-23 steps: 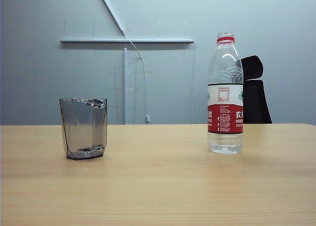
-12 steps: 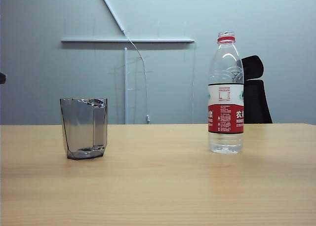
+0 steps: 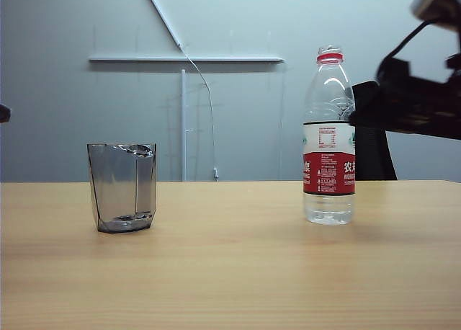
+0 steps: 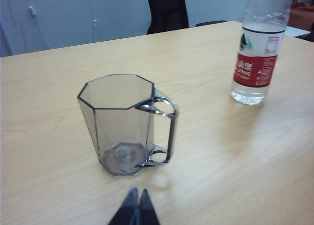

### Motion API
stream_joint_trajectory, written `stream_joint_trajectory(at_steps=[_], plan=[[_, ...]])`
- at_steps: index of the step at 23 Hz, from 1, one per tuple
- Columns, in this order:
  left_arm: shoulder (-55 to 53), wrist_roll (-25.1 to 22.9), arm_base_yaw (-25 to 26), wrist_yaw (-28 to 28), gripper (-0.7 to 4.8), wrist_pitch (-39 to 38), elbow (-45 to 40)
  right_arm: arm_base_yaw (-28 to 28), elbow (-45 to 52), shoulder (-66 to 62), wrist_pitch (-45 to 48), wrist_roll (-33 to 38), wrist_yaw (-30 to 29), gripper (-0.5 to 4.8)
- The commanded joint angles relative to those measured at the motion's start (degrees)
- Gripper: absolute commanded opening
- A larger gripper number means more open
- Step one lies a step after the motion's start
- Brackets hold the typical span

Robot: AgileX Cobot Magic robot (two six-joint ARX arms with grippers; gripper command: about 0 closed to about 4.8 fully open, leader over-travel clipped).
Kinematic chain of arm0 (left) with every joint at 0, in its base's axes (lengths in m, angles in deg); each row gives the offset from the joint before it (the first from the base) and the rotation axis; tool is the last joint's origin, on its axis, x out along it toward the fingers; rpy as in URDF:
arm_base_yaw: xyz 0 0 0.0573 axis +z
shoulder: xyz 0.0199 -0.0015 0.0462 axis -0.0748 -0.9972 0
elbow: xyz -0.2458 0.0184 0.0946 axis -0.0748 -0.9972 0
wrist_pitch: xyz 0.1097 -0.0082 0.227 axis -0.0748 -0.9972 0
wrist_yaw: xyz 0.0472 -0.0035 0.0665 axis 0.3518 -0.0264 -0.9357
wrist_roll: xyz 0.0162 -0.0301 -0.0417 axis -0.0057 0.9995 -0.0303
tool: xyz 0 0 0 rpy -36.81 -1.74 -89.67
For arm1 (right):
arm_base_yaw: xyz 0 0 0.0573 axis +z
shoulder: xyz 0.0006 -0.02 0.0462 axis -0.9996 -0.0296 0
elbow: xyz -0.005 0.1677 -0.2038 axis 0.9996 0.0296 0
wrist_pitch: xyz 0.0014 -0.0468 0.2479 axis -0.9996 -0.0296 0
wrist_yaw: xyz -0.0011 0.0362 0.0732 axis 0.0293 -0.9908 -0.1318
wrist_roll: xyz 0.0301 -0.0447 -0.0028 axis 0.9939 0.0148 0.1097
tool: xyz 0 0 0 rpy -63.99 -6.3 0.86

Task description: Pick up the mineral water bottle on the table and pour water into the mug until it's half full.

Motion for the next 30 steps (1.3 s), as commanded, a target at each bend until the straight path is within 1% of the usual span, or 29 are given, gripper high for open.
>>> stream_joint_trajectory(at_steps=[1,2,4,11,17,18,19,21,22,23,24,30], plan=[[-0.1,0.2,-2.6,-0.1,-0.02,0.8,0.2,0.1,-4.5,-15.3,16.9,0.3,-0.5,4.79],[-0.4,0.2,-3.5,-0.1,-0.02,0.8,0.2,0.1,-5.4,-17.7,18.2,1.3,-1.8,4.79],[-0.4,0.2,-4.7,0.3,-0.02,0.7,0.2,0.1,-7.4,-22.0,19.0,1.8,-1.3,4.79],[-0.4,0.2,-4.8,0.3,-0.02,0.7,0.2,0.0,-14.4,-30.8,19.2,1.3,-1.5,4.79],[-0.4,0.2,-4.8,0.3,-0.02,0.7,0.2,0.0,-17.4,-33.0,19.2,1.6,-1.4,4.79],[-0.4,0.2,-4.8,0.3,-0.02,0.7,0.2,0.0,-17.6,-33.0,19.2,1.6,-1.4,4.52],[-0.4,0.2,-4.8,0.3,-0.02,0.7,0.2,0.0,-17.6,-33.0,19.2,1.6,-1.4,4.37],[-0.4,0.2,-4.7,0.3,-0.02,0.7,0.2,0.0,-17.6,-33.0,19.1,1.6,-1.4,3.53],[-0.4,0.2,-4.8,0.3,-0.02,0.7,0.2,0.0,-17.6,-33.0,19.1,1.6,-1.4,3.39],[-0.4,0.2,-4.7,0.3,-0.02,0.7,0.2,0.0,-17.6,-33.0,19.1,1.6,-1.4,2.98],[-0.4,0.2,-4.7,0.3,-0.02,0.7,0.2,0.0,-17.6,-33.0,19.1,1.6,-1.4,2.88],[-0.3,0.2,-4.7,0.3,-0.02,0.7,0.2,0.1,-17.6,-32.9,20.7,1.6,-2.0,2.87]])
